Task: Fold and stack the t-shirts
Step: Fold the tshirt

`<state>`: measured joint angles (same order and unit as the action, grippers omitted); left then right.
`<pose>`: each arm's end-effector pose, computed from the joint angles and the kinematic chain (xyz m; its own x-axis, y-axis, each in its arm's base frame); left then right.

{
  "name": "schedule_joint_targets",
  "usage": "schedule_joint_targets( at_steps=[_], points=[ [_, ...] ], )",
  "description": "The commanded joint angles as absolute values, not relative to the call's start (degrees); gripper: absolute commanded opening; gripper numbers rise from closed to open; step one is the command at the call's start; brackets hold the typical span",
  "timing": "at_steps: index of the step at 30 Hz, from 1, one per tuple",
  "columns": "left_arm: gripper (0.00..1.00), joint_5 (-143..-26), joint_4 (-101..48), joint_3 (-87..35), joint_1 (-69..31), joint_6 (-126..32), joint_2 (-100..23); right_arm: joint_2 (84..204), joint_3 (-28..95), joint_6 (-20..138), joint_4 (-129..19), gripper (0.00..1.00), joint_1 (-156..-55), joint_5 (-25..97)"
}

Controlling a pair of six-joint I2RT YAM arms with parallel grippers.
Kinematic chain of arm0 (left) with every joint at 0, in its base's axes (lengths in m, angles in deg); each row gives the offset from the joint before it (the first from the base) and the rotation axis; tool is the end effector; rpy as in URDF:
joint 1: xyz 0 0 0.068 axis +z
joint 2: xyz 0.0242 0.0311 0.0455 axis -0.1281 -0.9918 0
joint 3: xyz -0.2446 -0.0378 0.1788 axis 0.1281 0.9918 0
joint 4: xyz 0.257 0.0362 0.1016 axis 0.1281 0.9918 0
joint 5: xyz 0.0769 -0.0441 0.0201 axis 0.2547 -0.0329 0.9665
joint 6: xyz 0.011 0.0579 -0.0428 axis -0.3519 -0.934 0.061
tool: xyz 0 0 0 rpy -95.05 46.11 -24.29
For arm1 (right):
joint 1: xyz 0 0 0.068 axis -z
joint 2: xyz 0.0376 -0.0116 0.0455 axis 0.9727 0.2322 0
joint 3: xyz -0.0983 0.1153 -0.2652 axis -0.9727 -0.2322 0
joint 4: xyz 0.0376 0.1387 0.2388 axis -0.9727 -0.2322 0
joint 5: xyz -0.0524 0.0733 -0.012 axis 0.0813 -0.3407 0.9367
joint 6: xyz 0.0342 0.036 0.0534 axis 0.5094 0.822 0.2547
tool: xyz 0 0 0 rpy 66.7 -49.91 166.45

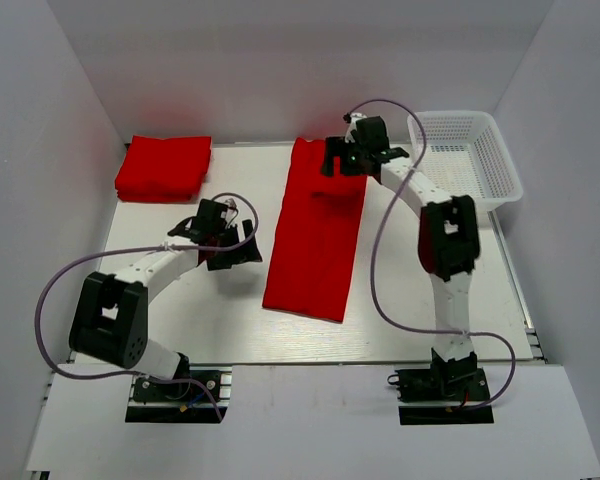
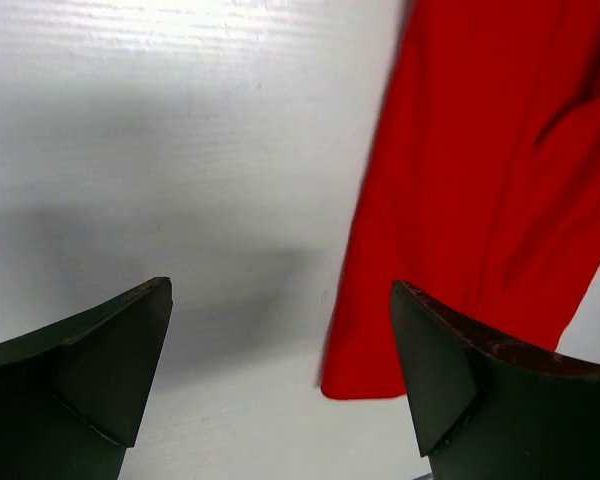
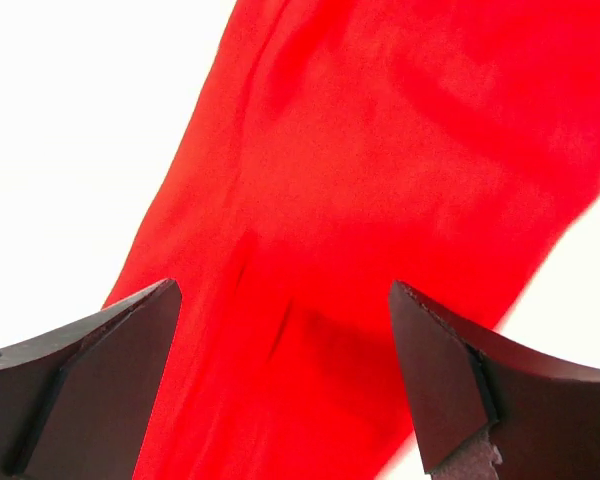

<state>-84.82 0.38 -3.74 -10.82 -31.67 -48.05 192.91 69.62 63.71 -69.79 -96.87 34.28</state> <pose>0.2936 -0.1058 0.1923 -0.9027 -0.1693 -0.3955 -0.0267 0.9396 -0.3413 0.5512 0.2139 0.2422 -0.6018 -0.0107 -0.7985 -0.3517 0.9013 0.2530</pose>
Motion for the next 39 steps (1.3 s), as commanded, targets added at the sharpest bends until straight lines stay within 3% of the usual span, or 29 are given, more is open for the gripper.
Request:
schedule_joint_targets(
  at_steps=[1,2,5,13,21,28,39],
  points=[
    [1.0,-86.0,1.1,-0.6,-11.5,-33.6,-42.4,177.8,56.2,61.9,-64.7,0.9,-98.5,33.4],
    [1.0,-87.2,1.1,0.2,-11.5,-33.6,-41.4,172.9,52.4,63.8,-63.5,0.9,-99.2,34.2],
    [1.0,-91.8,-4.4,7.8,-12.1,-34.3,-35.5,160.3,25.2,68.9,-56.5,0.9,-101.1,36.2],
    [1.0,-95.7,-9.9,15.2,-15.7,-33.6,-32.5,132.8,-6.8,81.1,-55.1,0.9,-106.8,27.7],
    [1.0,-94.5,-14.0,16.5,-19.4,-33.6,-35.6,122.1,-17.1,88.0,-58.1,0.9,-110.8,23.7],
    [0.97,-92.5,-13.9,15.4,-21.9,-34.2,-40.8,128.9,-17.1,89.8,-56.2,0.9,-113.4,21.5],
    [0.93,-93.9,-14.5,21.5,-24.5,-32.6,-38.4,132.9,-20.3,93.5,-51.4,0.9,-115.5,20.3]
  ],
)
